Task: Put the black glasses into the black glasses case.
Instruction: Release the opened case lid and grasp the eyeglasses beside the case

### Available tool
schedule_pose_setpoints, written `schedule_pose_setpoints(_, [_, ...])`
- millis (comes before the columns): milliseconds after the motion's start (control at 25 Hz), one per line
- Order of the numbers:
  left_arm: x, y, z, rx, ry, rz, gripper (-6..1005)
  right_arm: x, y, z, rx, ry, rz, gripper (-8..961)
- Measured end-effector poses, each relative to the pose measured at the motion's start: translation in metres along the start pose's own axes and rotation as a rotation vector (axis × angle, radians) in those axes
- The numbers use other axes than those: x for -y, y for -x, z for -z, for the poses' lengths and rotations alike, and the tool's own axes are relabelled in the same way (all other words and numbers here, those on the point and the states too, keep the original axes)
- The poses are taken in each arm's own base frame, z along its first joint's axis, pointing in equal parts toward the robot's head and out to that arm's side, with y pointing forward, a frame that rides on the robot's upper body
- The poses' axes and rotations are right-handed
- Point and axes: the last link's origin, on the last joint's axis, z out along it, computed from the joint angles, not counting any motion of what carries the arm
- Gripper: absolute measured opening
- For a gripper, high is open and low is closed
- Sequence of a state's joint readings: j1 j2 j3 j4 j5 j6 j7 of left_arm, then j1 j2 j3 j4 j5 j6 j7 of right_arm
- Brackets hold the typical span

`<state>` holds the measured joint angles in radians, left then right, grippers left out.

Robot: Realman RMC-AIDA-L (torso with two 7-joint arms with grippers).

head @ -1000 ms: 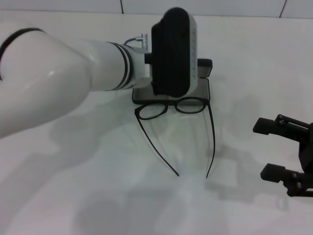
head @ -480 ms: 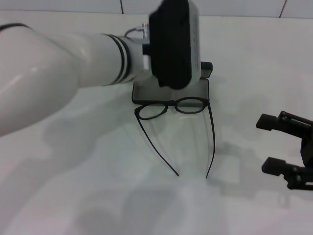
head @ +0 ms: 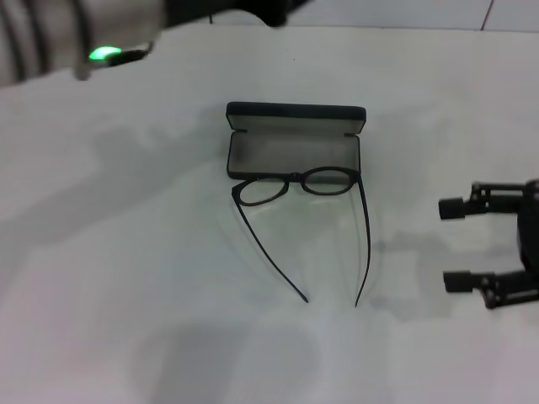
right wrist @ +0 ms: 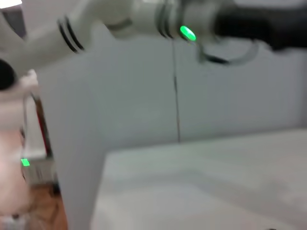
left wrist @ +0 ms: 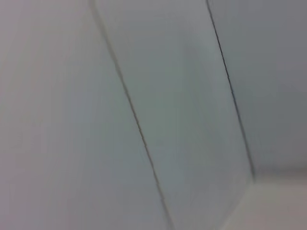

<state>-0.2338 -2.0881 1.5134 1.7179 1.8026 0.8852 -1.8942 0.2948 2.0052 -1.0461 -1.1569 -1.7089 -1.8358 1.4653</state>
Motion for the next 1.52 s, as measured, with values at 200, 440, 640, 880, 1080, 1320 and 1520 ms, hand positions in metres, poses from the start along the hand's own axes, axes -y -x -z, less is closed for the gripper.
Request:
schedule_pose_setpoints(200, [0.000,0.031,0.051,-0.132,0.124,0.177,316,0.030,0.047,0.000,-0.145,-0.035,0.014,801])
schedule_pose_setpoints(440, [-0.010,0.084,0.091,-0.253,0.211,0.315,179,0.077,0.099,-0.015,-0.379,0.026,-0.042,794])
schedule_pose_setpoints(640, [-0.018,0.131,0.122,-0.318,0.148,0.402,187,0.106,0.123,-0.064,-0.550,0.106,-0.066,794])
schedule_pose_setpoints(880, [-0.037,0.158,0.127,-0.313,0.173,0.410,188,0.112,0.140,-0.120,-0.682,0.125,0.025,793])
schedule_pose_setpoints(1080, [-0.047,0.169,0.126,-0.292,0.175,0.408,188,0.100,0.136,-0.166,-0.838,0.155,0.147,792])
schedule_pose_setpoints(1320, [-0.054,0.176,0.128,-0.285,0.164,0.421,189,0.094,0.125,-0.200,-0.916,0.128,0.288,790])
schedule_pose_setpoints(1520, [-0.058,0.182,0.130,-0.281,0.149,0.434,189,0.097,0.119,-0.209,-0.913,0.094,0.350,782])
